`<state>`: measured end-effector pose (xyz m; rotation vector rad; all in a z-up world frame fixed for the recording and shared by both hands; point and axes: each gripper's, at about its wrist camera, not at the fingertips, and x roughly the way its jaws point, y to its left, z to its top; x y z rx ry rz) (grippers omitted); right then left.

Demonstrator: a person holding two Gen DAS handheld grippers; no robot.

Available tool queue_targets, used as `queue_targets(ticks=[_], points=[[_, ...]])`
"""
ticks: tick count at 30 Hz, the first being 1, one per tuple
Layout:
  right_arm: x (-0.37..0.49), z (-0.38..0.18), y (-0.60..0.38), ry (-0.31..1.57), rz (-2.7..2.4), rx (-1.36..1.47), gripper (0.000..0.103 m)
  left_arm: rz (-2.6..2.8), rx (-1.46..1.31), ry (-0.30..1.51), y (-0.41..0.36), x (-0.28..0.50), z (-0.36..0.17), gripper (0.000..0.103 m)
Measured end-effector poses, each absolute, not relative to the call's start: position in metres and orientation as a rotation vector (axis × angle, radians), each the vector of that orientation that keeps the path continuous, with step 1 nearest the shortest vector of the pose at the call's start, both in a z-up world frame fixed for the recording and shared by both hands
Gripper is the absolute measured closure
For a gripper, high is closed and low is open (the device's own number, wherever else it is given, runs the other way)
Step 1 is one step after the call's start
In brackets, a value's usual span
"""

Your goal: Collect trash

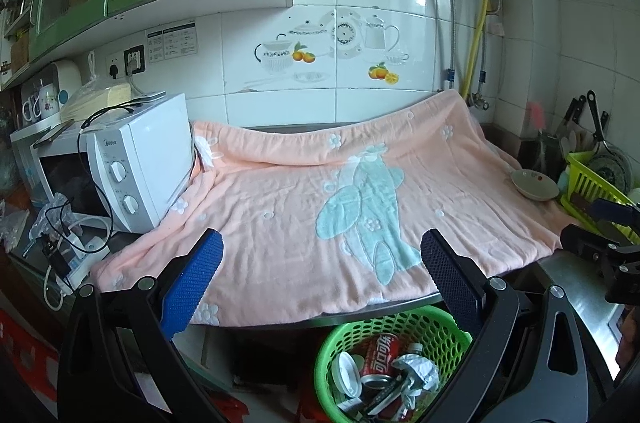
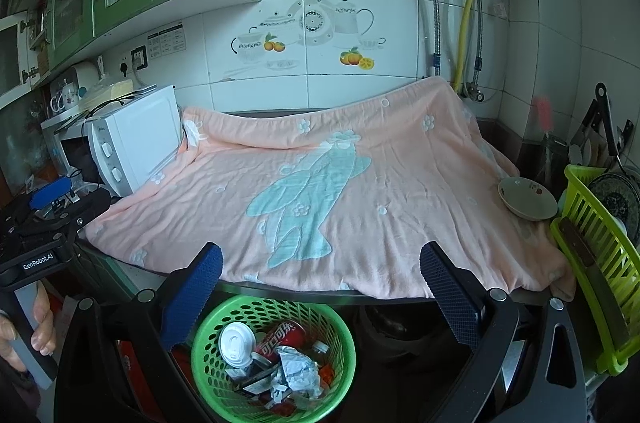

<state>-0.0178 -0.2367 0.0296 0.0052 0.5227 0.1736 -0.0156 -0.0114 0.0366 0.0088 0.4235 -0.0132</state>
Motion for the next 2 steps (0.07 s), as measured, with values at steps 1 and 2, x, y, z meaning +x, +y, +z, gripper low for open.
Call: queue_targets(ticks=[1,2], points=[[-0.0178,0.0295,-0.2366,0.523,0.172,0.004,0.007,-0.014,0.004,0.426,-0.0113,-0.0148,0.0364,0.005],[-0.0182,0.0291,-0.2372,0.523,0.172,0.004,0.007,-0.014,-0.001,0.428,-0.0104,-0.0141,0.0361,0.005]])
